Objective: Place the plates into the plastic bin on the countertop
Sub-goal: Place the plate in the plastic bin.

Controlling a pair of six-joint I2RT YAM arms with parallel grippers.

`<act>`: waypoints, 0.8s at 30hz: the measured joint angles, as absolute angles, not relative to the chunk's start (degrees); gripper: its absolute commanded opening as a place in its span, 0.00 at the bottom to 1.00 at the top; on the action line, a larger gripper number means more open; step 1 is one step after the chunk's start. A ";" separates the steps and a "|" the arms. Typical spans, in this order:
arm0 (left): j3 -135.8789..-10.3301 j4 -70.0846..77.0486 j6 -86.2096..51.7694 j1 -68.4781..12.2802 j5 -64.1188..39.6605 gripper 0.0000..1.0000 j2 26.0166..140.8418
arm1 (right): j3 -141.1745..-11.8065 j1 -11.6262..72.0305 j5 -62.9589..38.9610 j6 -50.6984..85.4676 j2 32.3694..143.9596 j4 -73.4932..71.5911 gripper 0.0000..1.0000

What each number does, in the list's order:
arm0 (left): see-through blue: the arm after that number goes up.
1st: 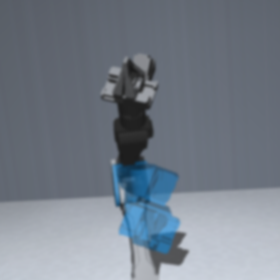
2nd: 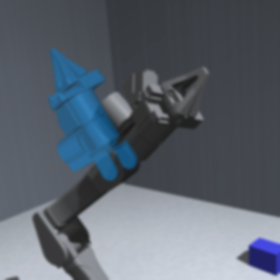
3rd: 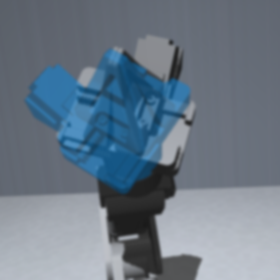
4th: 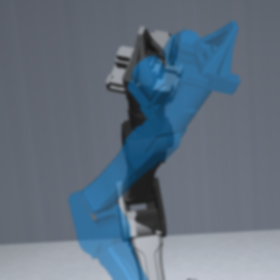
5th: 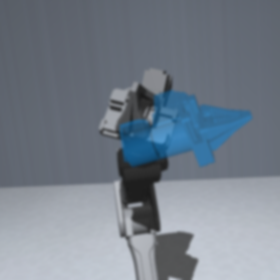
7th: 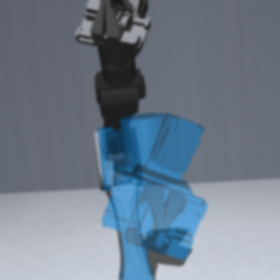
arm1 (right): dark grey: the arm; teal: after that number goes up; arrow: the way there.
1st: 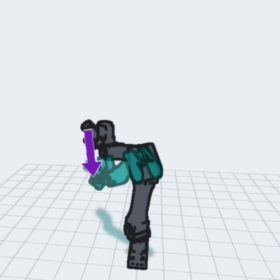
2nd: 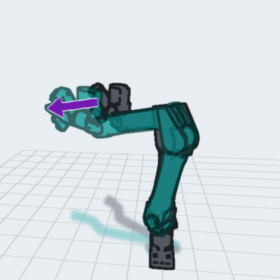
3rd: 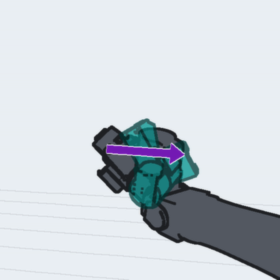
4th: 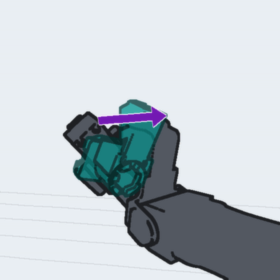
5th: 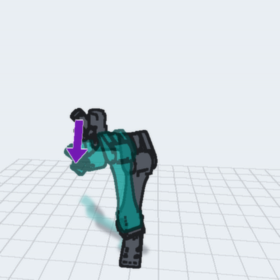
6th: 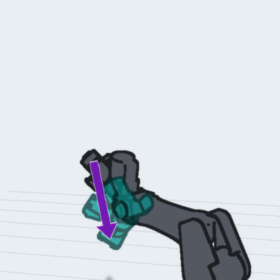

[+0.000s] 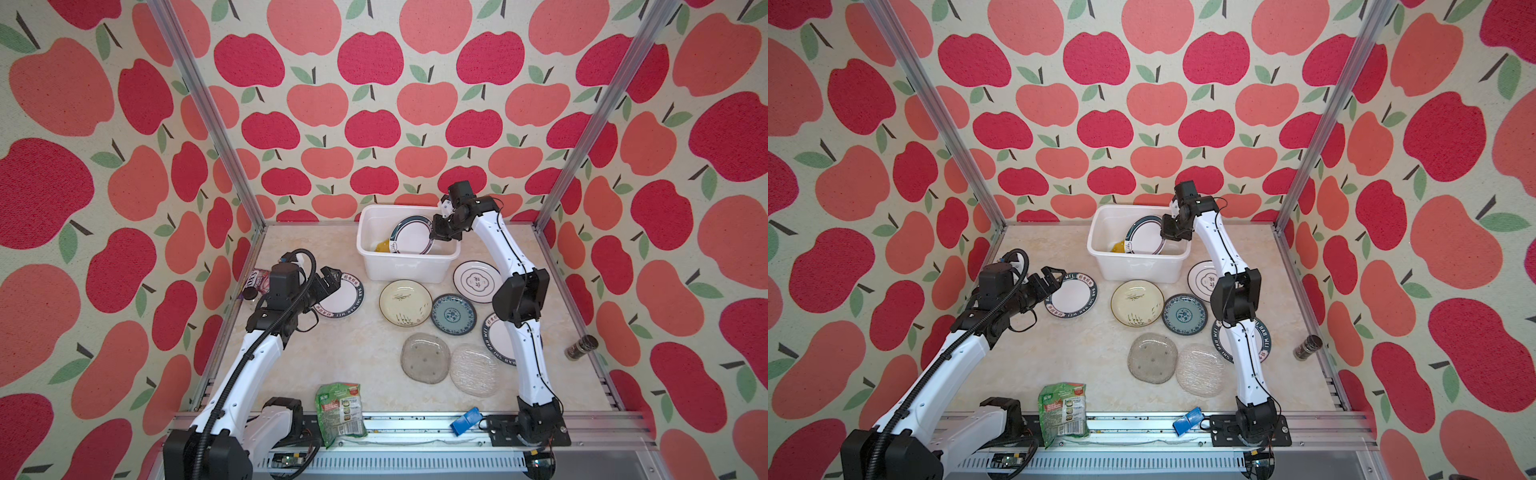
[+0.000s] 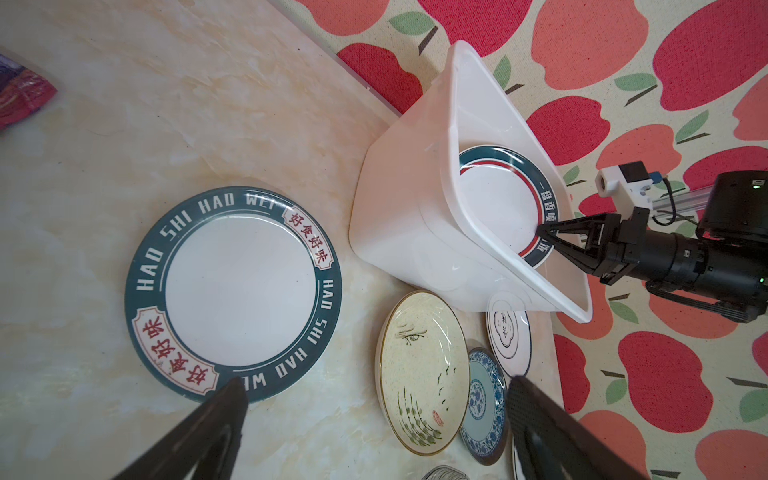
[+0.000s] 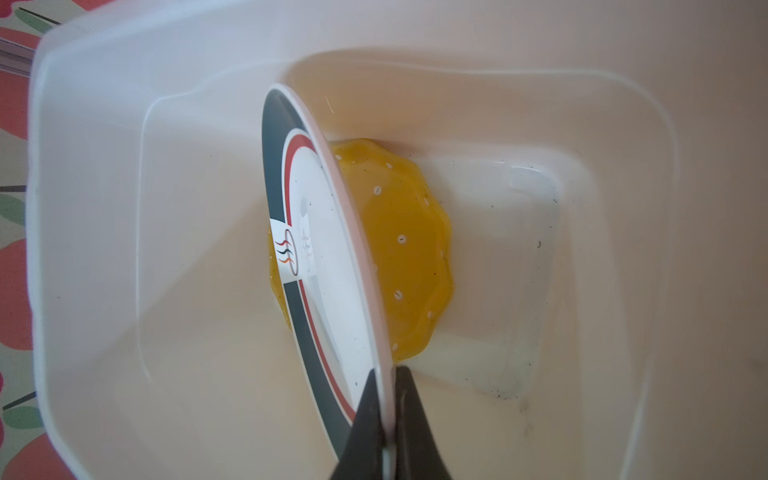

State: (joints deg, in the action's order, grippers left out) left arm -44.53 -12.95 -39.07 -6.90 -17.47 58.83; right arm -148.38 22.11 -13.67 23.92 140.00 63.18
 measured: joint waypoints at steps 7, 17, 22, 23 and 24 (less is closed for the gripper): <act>-44.45 -12.97 -39.05 -6.90 -16.86 0.99 59.37 | -152.27 22.17 -12.53 23.33 142.98 65.95 0.13; -44.29 -12.97 -39.03 -6.90 -16.25 0.99 59.68 | -152.57 22.44 -13.17 22.94 143.39 66.37 0.29; -44.12 -13.02 -39.03 -6.90 -15.84 0.99 59.68 | -152.57 22.48 -13.58 22.92 143.39 66.39 0.29; -44.07 -13.02 -39.03 -6.90 -15.84 0.99 59.68 | -152.57 22.48 -13.61 22.94 143.39 66.37 0.28; -44.07 -13.02 -39.03 -6.87 -15.84 0.99 59.68 | -152.57 22.48 -13.69 22.94 143.39 66.37 0.28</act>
